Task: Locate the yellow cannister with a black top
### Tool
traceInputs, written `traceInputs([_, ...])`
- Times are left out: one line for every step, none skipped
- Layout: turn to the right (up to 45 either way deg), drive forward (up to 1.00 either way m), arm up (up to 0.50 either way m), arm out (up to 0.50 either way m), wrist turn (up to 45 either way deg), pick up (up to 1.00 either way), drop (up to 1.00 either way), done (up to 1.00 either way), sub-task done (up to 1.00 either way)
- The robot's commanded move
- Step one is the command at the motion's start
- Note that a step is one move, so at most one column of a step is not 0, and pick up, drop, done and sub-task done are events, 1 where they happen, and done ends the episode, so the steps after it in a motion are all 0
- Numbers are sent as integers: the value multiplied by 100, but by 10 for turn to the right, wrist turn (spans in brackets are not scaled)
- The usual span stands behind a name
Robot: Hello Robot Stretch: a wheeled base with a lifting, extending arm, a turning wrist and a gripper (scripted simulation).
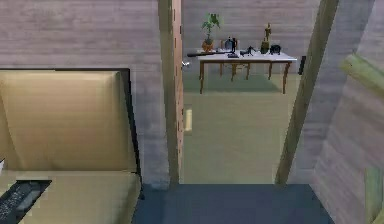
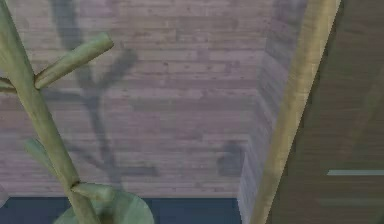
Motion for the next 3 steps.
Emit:
traceInputs([0,90,0,0,0,0,0,0,0])
traceInputs([450,0,0,0,0,0,0,0,0])
traceInputs([0,40,0,0,0,0,0,0,0])
